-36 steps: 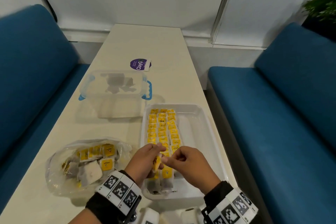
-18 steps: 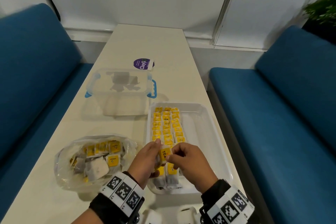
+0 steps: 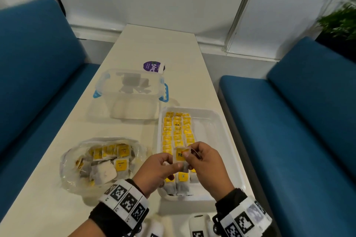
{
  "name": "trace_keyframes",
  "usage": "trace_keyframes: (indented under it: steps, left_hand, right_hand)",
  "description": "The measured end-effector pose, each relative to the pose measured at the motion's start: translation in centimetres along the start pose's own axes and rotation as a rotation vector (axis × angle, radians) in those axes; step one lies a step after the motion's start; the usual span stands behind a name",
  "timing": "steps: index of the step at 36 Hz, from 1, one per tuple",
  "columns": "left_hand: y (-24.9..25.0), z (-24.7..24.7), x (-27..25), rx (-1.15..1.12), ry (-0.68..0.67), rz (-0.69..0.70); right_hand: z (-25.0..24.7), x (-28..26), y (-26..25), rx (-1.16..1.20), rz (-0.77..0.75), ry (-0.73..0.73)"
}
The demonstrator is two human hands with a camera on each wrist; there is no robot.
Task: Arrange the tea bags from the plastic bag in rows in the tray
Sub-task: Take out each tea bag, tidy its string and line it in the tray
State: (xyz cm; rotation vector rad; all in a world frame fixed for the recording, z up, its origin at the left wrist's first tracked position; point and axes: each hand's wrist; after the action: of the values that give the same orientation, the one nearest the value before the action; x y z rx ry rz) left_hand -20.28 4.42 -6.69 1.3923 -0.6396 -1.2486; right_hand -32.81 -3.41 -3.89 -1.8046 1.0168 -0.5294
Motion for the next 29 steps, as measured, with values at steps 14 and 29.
trace_keyframes:
  steps: [14,29]
  left_hand:
    - [-0.7,0.3,0.9,-0.159,0.059,-0.055]
    - [-0.9,2.0,0.9,-0.096,0.04,-0.057]
  right_hand:
    - [-0.6,-0.4,1.1,0.098,0.12,-0.049]
    - [-2.1,-1.0,2.4,0.023,0.111,0.003]
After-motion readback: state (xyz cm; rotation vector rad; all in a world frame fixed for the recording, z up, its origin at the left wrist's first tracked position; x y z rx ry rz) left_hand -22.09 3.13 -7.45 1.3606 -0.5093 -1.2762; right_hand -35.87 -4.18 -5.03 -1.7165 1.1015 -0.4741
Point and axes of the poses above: each hand's wrist, its own x-axis towards the middle knuckle, its own z-axis out of the palm, y = z × x, and after that the axes turned 8 degrees about -x, right-handed
